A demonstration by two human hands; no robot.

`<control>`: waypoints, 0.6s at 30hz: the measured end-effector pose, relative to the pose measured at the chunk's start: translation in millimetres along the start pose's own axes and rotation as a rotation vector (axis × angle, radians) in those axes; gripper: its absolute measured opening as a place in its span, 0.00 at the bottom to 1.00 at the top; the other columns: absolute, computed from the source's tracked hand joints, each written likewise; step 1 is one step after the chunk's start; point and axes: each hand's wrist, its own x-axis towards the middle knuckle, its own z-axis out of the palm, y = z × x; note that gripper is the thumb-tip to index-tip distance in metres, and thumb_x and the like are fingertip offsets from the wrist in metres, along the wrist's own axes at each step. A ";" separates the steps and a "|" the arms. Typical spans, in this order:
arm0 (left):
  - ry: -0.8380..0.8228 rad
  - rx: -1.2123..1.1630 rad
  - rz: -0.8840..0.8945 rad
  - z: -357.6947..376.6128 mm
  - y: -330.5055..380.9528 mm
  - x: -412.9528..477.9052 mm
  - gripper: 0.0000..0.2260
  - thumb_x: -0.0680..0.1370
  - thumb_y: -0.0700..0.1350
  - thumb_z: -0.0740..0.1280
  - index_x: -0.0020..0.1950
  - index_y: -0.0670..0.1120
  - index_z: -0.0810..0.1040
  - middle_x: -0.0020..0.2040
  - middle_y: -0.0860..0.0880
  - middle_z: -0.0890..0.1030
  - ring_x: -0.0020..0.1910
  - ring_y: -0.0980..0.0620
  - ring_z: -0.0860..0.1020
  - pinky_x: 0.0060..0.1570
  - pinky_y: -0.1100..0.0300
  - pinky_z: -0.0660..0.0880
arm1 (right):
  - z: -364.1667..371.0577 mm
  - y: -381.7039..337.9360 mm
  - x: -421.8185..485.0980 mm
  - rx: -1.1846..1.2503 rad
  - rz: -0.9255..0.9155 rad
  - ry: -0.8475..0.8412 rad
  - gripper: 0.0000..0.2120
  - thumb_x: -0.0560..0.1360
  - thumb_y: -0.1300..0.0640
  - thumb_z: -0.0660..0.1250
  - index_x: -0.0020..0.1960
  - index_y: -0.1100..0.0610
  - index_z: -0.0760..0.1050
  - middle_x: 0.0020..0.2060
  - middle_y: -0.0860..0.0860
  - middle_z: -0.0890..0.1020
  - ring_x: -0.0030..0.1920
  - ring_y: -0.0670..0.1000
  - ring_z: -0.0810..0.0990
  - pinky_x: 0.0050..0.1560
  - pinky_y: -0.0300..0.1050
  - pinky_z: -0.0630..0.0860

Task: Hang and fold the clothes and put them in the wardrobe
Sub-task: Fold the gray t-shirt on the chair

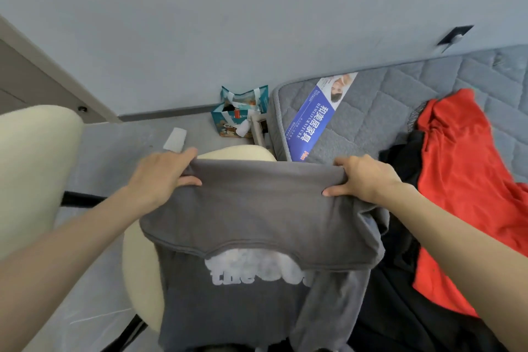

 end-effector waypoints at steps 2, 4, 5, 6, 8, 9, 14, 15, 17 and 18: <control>0.105 -0.071 -0.014 -35.5 0.8 -12.6 0.13 0.77 0.52 0.67 0.52 0.44 0.71 0.44 0.45 0.79 0.47 0.42 0.78 0.46 0.49 0.74 | -41.0 -11.5 -10.8 -0.042 -0.021 0.082 0.24 0.64 0.31 0.71 0.46 0.49 0.74 0.41 0.49 0.78 0.50 0.55 0.78 0.39 0.46 0.67; 0.235 -0.110 0.006 -76.7 1.5 -23.8 0.09 0.77 0.47 0.67 0.51 0.44 0.73 0.42 0.45 0.79 0.45 0.42 0.78 0.45 0.49 0.74 | -85.7 -24.3 -22.6 -0.075 -0.020 0.189 0.23 0.66 0.33 0.71 0.44 0.53 0.75 0.42 0.51 0.78 0.49 0.55 0.78 0.38 0.45 0.67; 0.319 -0.062 0.002 -97.7 2.3 -30.0 0.08 0.77 0.47 0.67 0.51 0.44 0.75 0.41 0.45 0.79 0.43 0.41 0.78 0.43 0.50 0.74 | -107.5 -30.1 -31.0 -0.087 -0.024 0.266 0.23 0.67 0.34 0.70 0.43 0.54 0.74 0.42 0.51 0.77 0.49 0.56 0.78 0.38 0.45 0.67; 0.411 0.003 -0.012 -119.4 2.6 -36.7 0.09 0.77 0.47 0.67 0.52 0.44 0.76 0.42 0.44 0.80 0.42 0.41 0.79 0.40 0.50 0.73 | -128.8 -35.2 -39.6 -0.100 -0.039 0.376 0.21 0.70 0.36 0.69 0.44 0.55 0.75 0.43 0.51 0.77 0.50 0.57 0.78 0.38 0.45 0.66; 0.569 0.071 -0.042 -160.5 3.3 -50.4 0.09 0.78 0.45 0.66 0.56 0.43 0.77 0.42 0.43 0.79 0.42 0.39 0.78 0.40 0.48 0.71 | -165.5 -44.6 -59.1 -0.118 -0.107 0.623 0.16 0.76 0.41 0.64 0.47 0.54 0.79 0.46 0.52 0.78 0.52 0.58 0.77 0.37 0.45 0.64; 0.613 0.087 -0.052 -178.1 4.2 -57.8 0.09 0.78 0.43 0.65 0.57 0.42 0.77 0.43 0.41 0.79 0.42 0.38 0.78 0.41 0.46 0.71 | -179.7 -48.8 -69.3 -0.132 -0.138 0.680 0.14 0.78 0.44 0.63 0.48 0.53 0.80 0.47 0.53 0.78 0.52 0.58 0.77 0.37 0.46 0.63; 0.793 0.146 -0.192 -233.3 13.0 -88.9 0.09 0.79 0.39 0.62 0.56 0.44 0.79 0.42 0.40 0.77 0.44 0.38 0.76 0.44 0.49 0.62 | -224.5 -60.6 -111.1 0.013 -0.199 0.684 0.07 0.77 0.61 0.61 0.47 0.56 0.78 0.46 0.57 0.79 0.49 0.62 0.77 0.40 0.50 0.69; 0.825 0.138 -0.230 -240.2 18.9 -93.1 0.09 0.79 0.39 0.62 0.55 0.45 0.79 0.42 0.40 0.76 0.44 0.38 0.76 0.44 0.50 0.61 | -229.0 -61.4 -116.7 0.040 -0.175 0.663 0.09 0.75 0.65 0.60 0.48 0.57 0.78 0.47 0.58 0.80 0.49 0.62 0.77 0.39 0.50 0.69; 0.824 0.139 -0.252 -250.1 30.2 -98.6 0.10 0.77 0.37 0.62 0.54 0.45 0.79 0.42 0.41 0.76 0.46 0.39 0.75 0.45 0.50 0.60 | -232.2 -64.5 -127.8 0.040 -0.127 0.487 0.14 0.71 0.70 0.58 0.51 0.59 0.77 0.50 0.61 0.80 0.51 0.63 0.77 0.41 0.48 0.69; 0.806 0.144 -0.262 -252.3 35.4 -101.1 0.10 0.76 0.37 0.63 0.54 0.45 0.79 0.43 0.41 0.76 0.47 0.39 0.75 0.46 0.50 0.60 | -232.5 -65.1 -133.1 0.055 -0.119 0.446 0.15 0.70 0.70 0.57 0.51 0.60 0.77 0.51 0.62 0.79 0.53 0.63 0.77 0.42 0.49 0.70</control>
